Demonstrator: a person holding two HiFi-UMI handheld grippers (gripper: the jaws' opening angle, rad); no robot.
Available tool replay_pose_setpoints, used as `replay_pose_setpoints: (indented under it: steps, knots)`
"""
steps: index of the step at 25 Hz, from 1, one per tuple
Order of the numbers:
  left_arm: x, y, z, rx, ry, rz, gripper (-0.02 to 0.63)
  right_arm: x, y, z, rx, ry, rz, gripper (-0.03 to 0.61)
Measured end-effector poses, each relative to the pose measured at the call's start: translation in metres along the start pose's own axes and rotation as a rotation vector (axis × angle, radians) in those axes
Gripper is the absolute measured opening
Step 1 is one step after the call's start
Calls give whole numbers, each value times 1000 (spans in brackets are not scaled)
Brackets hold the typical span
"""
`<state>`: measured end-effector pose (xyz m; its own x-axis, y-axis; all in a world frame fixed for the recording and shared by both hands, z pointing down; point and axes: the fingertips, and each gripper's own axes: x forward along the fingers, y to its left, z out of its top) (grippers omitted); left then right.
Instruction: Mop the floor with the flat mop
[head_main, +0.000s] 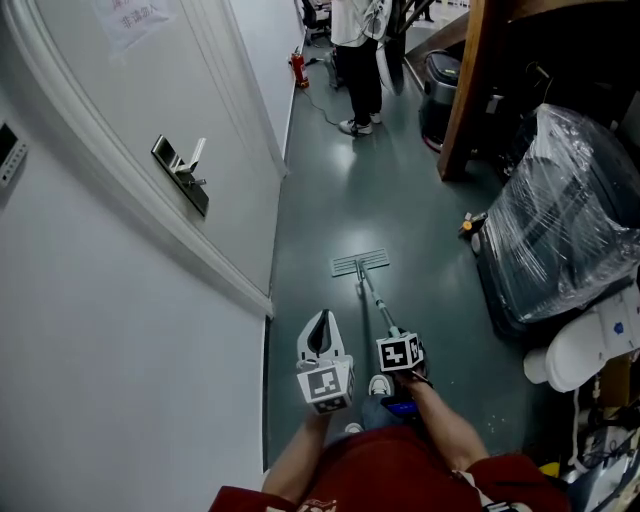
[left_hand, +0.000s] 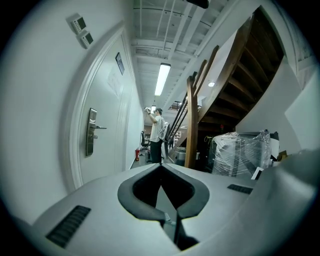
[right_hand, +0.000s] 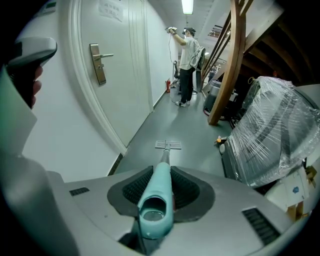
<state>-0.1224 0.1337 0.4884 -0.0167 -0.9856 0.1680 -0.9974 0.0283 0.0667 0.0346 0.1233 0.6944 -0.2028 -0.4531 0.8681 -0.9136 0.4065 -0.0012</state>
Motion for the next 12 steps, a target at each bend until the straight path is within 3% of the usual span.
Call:
replay_pose_setpoints:
  steps: [12]
  knots:
    - [109, -21, 23, 16, -17, 42, 15, 50, -60, 87, -30, -4, 41, 118]
